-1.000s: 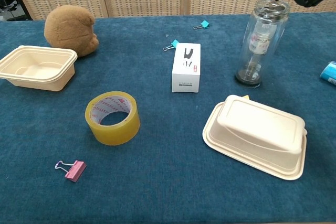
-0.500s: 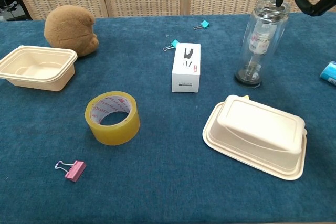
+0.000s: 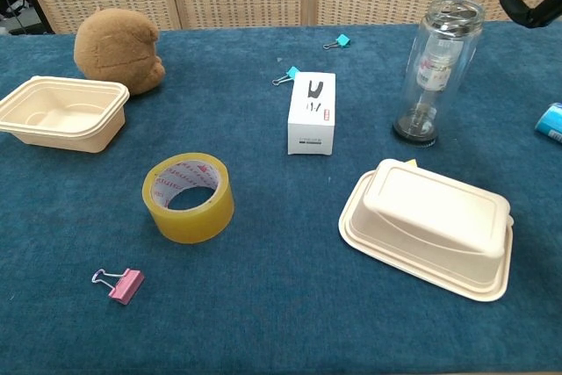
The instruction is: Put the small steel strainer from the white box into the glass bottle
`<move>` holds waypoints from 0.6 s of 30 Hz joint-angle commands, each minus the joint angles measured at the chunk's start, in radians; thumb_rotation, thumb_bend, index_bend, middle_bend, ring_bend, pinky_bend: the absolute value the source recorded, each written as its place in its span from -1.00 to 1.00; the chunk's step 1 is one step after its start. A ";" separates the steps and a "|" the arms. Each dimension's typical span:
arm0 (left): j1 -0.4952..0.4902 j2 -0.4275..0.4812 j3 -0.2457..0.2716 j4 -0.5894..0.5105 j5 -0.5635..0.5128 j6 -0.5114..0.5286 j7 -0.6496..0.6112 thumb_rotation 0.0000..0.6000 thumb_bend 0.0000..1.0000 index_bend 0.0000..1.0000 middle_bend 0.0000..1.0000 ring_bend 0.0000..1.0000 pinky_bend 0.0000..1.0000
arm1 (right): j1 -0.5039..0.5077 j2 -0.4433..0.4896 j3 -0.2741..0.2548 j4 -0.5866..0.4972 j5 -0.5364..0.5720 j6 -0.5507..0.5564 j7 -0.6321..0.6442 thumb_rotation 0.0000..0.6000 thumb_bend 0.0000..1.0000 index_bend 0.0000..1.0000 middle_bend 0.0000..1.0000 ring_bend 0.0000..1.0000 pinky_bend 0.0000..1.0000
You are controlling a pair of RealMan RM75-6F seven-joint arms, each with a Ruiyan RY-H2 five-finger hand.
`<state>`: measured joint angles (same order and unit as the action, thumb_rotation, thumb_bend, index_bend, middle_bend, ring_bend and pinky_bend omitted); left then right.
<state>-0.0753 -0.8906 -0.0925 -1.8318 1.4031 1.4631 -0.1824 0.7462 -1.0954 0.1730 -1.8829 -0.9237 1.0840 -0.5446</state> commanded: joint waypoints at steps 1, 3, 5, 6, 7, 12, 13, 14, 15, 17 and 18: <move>0.000 0.000 0.000 0.001 0.000 0.000 -0.001 1.00 -0.78 -1.00 -1.00 -1.00 -1.00 | -0.002 0.001 -0.005 -0.003 0.006 0.001 -0.008 1.00 0.39 -0.46 -1.00 -1.00 -1.00; 0.000 0.000 0.000 0.001 0.001 0.000 -0.002 1.00 -0.78 -1.00 -1.00 -1.00 -1.00 | -0.003 0.003 -0.009 -0.005 0.010 0.000 -0.012 1.00 0.39 -0.45 -1.00 -1.00 -1.00; 0.000 0.000 0.000 0.001 0.001 0.000 -0.001 1.00 -0.78 -1.00 -1.00 -1.00 -1.00 | -0.002 0.001 -0.014 -0.001 0.015 -0.003 -0.020 1.00 0.39 -0.44 -1.00 -1.00 -1.00; 0.000 0.000 0.000 0.000 0.001 0.000 -0.001 1.00 -0.78 -1.00 -1.00 -1.00 -1.00 | -0.001 -0.001 -0.014 0.002 0.018 -0.004 -0.022 1.00 0.39 -0.44 -1.00 -1.00 -1.00; 0.000 0.000 0.000 0.000 0.001 -0.001 -0.001 1.00 -0.78 -1.00 -1.00 -1.00 -1.00 | -0.001 -0.003 -0.014 0.005 0.023 -0.004 -0.024 1.00 0.39 -0.44 -1.00 -1.00 -1.00; 0.001 0.000 0.001 0.000 0.001 0.001 0.000 1.00 -0.78 -1.00 -1.00 -1.00 -1.00 | 0.005 -0.008 -0.015 0.017 0.037 -0.007 -0.036 1.00 0.39 -0.42 -1.00 -1.00 -1.00; 0.001 0.000 0.001 0.000 0.001 0.001 0.000 1.00 -0.78 -1.00 -1.00 -1.00 -1.00 | 0.007 -0.009 -0.016 0.019 0.040 -0.007 -0.041 1.00 0.39 -0.41 -1.00 -1.00 -1.00; 0.000 0.000 0.000 0.000 0.000 0.000 0.000 1.00 -0.78 -1.00 -1.00 -1.00 -1.00 | 0.008 -0.009 -0.017 0.019 0.042 -0.008 -0.045 1.00 0.39 -0.41 -1.00 -1.00 -1.00; 0.000 0.000 0.000 0.000 0.000 0.000 -0.001 1.00 -0.78 -1.00 -1.00 -1.00 -1.00 | 0.009 -0.010 -0.017 0.019 0.046 -0.009 -0.047 1.00 0.39 -0.40 -1.00 -1.00 -1.00; 0.000 0.000 0.001 -0.001 0.001 -0.001 -0.001 1.00 -0.78 -1.00 -1.00 -1.00 -1.00 | 0.011 -0.010 -0.018 0.018 0.054 -0.011 -0.051 1.00 0.39 -0.38 -1.00 -1.00 -1.00; 0.000 0.000 0.001 -0.001 0.001 -0.001 -0.001 1.00 -0.78 -1.00 -1.00 -1.00 -1.00 | 0.012 -0.011 -0.018 0.018 0.057 -0.012 -0.052 1.00 0.39 -0.38 -1.00 -1.00 -1.00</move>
<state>-0.0756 -0.8906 -0.0916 -1.8325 1.4044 1.4618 -0.1837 0.7573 -1.1056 0.1549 -1.8647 -0.8679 1.0727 -0.5964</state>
